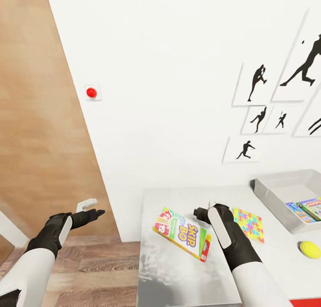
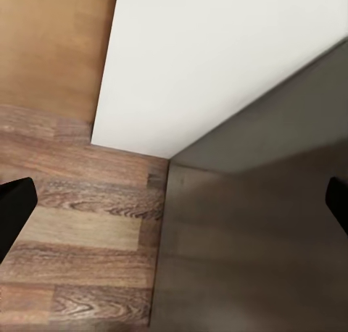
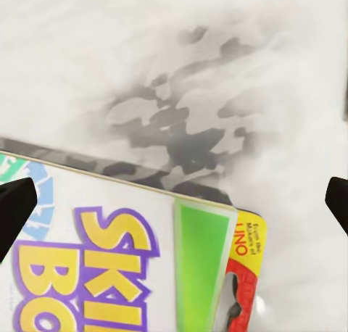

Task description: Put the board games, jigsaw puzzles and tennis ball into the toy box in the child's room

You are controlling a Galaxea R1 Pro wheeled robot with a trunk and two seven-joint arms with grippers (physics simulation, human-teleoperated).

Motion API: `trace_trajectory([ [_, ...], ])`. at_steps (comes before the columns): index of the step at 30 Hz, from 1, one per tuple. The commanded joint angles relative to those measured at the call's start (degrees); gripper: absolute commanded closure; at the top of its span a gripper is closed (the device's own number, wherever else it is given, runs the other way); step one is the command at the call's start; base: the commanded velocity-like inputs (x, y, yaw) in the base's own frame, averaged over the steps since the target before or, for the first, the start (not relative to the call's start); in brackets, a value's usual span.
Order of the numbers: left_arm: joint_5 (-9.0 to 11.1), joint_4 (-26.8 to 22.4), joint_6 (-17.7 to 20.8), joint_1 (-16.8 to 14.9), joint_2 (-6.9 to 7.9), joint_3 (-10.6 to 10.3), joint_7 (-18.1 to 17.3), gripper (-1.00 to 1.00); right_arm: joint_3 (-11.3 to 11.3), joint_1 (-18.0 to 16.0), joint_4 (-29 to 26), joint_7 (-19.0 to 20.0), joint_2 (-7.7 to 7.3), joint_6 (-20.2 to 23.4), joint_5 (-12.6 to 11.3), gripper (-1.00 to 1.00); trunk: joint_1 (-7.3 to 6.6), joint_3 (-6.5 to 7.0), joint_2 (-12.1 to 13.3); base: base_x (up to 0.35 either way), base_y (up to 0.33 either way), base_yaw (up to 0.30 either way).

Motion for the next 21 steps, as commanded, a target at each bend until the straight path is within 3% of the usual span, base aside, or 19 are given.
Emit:
trace_trajectory([
  [1, -0.1, -0.1, 0.4, -0.1, -0.04, 0.3, -0.3, -1.0, 0.1, -0.1, -0.1, -0.6, -0.01, 0.1, -0.6, -1.0, 0.03, -0.22, -0.1, 0.0, 0.0, 0.0],
  [11, -0.1, -0.1, 0.4, -0.1, -0.04, 0.3, -0.3, -1.0, 0.0, -0.1, -0.1, -0.6, -0.01, 0.0, -0.6, -1.0, 0.03, -1.17, -0.1, 0.0, 0.0, 0.0],
  [17, -0.1, -0.1, 0.4, -0.1, -0.03, 0.3, -0.3, -1.0, -3.6, -0.1, 0.0, -0.6, 0.02, -3.5, -0.7, -1.0, 0.03, -1.74, -0.1, 0.0, 0.0, 0.0],
  [21, -0.1, -0.1, 0.4, -0.1, -0.04, 0.3, -0.3, -1.0, -4.6, -0.1, -0.1, -0.6, 0.06, -4.2, -0.8, -1.0, 0.03, -2.12, -0.1, 0.0, 0.0, 0.0],
])
